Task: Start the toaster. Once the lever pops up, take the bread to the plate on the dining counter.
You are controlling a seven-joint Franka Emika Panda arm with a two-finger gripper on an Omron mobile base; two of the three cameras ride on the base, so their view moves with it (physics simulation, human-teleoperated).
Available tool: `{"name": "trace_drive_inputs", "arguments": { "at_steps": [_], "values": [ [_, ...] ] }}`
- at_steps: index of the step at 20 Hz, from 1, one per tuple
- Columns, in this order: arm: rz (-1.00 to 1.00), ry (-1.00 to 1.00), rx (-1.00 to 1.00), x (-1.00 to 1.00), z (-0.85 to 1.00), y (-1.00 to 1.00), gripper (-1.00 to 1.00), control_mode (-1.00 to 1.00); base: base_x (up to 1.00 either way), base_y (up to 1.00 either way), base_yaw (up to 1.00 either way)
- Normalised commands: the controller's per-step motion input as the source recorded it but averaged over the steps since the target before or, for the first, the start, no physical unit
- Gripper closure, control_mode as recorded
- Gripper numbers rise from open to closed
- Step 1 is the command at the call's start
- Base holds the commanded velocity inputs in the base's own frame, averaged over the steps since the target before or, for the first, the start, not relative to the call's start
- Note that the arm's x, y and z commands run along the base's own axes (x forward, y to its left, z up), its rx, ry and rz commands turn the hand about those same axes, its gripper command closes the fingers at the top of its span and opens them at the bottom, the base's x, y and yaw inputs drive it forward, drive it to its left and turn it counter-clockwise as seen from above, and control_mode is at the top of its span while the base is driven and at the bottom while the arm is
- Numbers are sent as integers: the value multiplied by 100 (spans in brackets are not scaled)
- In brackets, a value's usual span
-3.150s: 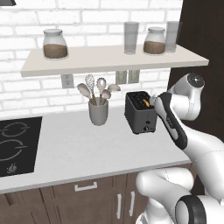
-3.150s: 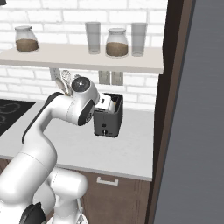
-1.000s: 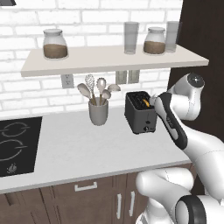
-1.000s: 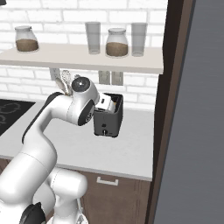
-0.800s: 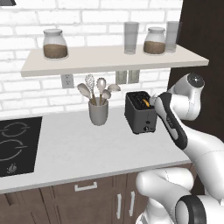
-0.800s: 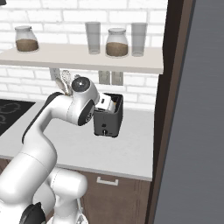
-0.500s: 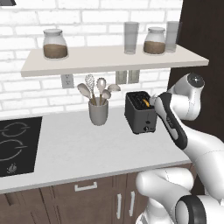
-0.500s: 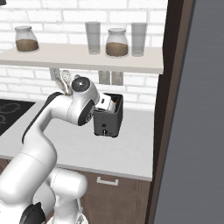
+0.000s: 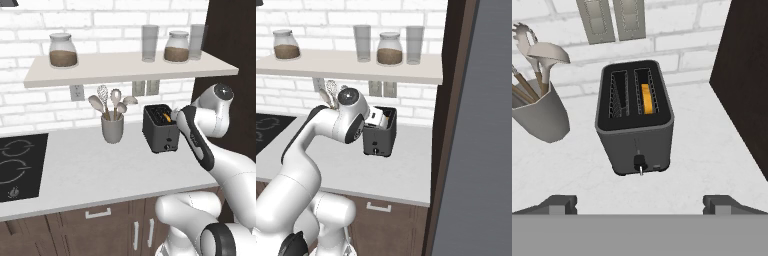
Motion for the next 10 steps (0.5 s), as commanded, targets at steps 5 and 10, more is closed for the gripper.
{"name": "trace_drive_inputs", "arguments": {
  "at_steps": [5,10],
  "values": [
    [0,0,0,0,0,0,-100,-100,0,0,0],
    [0,0,0,0,0,0,-100,-100,0,0,0]
  ]
}}
